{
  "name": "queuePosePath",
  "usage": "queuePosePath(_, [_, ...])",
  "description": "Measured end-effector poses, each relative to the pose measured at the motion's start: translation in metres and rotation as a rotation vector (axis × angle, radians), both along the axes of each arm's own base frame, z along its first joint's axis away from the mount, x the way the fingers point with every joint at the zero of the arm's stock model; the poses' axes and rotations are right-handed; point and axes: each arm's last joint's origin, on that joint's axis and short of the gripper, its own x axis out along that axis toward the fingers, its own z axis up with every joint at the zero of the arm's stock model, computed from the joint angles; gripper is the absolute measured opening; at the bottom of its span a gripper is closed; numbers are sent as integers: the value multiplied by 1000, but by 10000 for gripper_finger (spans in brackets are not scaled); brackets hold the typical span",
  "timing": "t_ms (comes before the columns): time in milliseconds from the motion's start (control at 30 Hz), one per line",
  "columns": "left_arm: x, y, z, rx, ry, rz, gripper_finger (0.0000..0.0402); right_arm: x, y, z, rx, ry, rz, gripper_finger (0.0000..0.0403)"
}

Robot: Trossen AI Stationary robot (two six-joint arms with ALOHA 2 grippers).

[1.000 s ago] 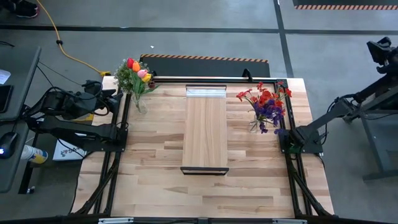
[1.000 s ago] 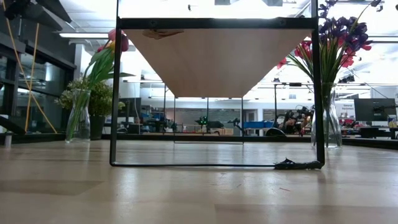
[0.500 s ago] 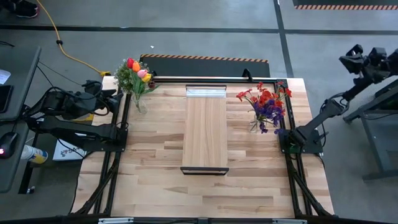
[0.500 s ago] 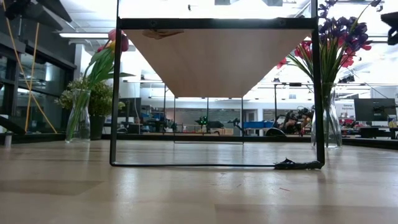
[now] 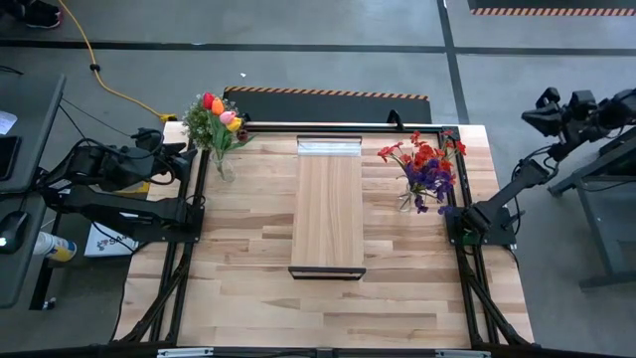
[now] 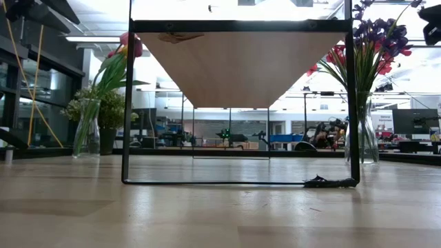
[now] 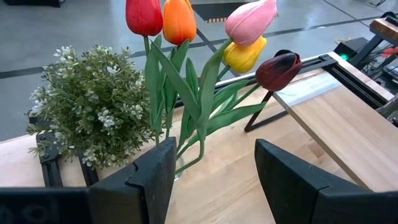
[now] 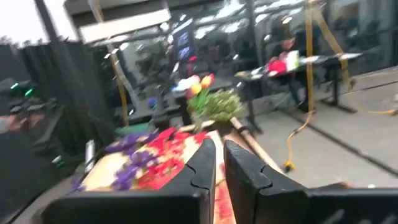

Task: Pick and place flowers into a vace then onto a shelf
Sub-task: Put the right transparent flower vase on the shelf

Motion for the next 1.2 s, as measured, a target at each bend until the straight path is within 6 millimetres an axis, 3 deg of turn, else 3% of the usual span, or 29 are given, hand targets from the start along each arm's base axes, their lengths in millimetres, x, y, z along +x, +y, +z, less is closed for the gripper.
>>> queuePosePath(433, [0,0,0,1,1,-1,248,38,35,-10,106,160,138,12])
queuePosePath(800, [0,0,0,1,3,-1,248,45,66,-18,223,250,111,33])
queuePosePath(1200, [-1,0,0,1,8,-1,248,86,99,-47,211,479,88,60])
